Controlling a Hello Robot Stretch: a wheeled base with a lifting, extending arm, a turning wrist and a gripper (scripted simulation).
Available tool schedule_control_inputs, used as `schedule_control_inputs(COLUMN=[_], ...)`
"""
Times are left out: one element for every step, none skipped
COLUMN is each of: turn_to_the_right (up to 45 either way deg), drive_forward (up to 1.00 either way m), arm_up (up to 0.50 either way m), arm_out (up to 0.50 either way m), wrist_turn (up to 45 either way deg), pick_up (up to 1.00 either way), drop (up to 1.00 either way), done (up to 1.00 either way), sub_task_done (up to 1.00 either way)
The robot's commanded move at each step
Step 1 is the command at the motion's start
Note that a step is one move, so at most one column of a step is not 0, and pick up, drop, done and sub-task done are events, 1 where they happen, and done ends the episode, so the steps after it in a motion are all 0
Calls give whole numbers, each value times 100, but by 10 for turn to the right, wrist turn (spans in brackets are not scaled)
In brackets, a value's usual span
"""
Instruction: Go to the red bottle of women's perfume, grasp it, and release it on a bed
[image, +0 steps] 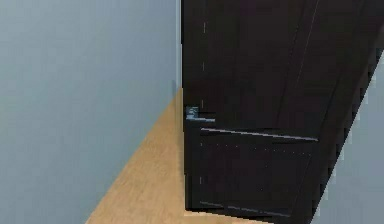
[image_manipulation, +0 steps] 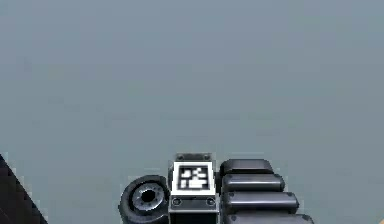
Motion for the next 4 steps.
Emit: schedule_control_inputs(turn_to_the_right=[0, -390, 0, 450], drive_forward=[50, 0, 55, 0], arm_up=[0, 0, 0, 0], arm_out=[0, 0, 0, 0], wrist_turn=[0, 0, 0, 0], pick_up=[0, 0, 0, 0], drop=[0, 0, 0, 0], done=[0, 0, 0, 0], sub_task_done=[0, 0, 0, 0])
